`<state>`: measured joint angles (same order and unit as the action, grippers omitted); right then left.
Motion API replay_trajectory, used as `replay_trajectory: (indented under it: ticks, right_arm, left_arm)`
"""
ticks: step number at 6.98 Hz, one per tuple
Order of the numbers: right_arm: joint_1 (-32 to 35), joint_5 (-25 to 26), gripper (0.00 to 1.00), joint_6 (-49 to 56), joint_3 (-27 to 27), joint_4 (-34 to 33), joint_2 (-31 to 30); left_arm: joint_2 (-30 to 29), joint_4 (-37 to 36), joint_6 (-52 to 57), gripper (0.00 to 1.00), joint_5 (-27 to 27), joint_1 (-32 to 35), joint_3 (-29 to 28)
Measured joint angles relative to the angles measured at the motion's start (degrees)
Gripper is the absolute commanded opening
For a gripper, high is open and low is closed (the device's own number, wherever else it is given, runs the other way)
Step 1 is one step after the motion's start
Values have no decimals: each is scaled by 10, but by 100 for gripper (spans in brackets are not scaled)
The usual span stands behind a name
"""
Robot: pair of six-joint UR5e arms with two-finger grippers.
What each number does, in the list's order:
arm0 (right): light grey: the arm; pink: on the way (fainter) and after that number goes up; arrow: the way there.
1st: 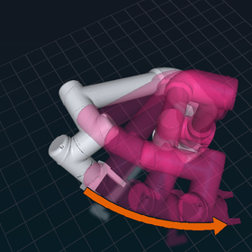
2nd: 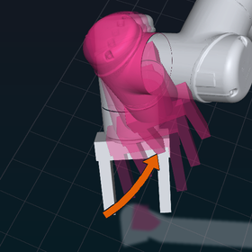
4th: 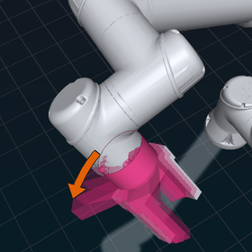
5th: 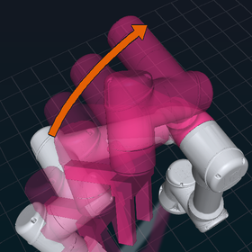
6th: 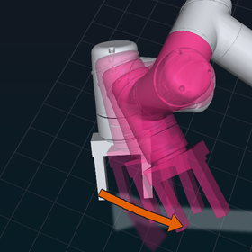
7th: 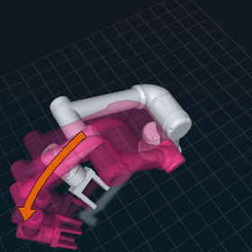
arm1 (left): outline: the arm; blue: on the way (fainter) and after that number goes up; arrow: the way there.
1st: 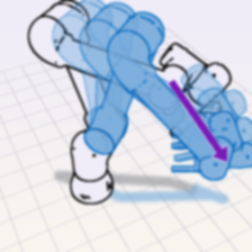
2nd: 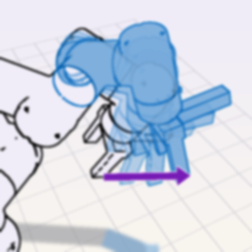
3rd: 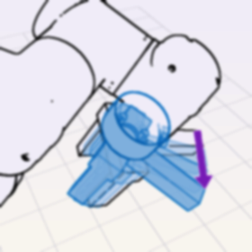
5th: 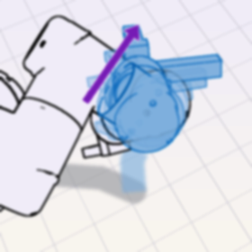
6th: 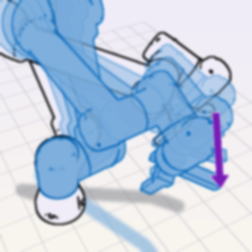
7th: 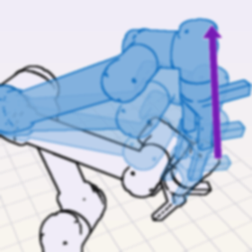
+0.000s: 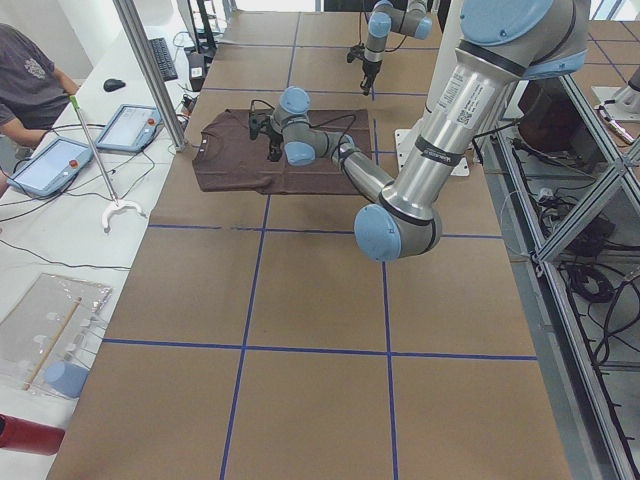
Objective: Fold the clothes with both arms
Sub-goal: 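Move the right gripper to the hem corner nearest the robot, then move the left gripper down to the other hem corner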
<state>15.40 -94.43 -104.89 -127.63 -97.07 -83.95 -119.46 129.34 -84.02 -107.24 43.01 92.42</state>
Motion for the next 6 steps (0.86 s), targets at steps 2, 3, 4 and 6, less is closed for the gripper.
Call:
replay_trajectory:
  ticks: [2,3,4,6]
  right_arm:
    - [29,-2,0,20,-11,-77,69]
    - [31,-3,37,21,-11,-95,88]
    - [31,-5,46,21,-6,-100,96]
    - [27,-6,58,2,25,-90,101]
  left_arm:
    - [77,-3,-19,96,5,-31,85]
    - [117,-5,-45,97,15,-59,126]
    - [148,-11,-75,97,37,-92,158]
    - [178,-47,-112,97,68,-142,189]
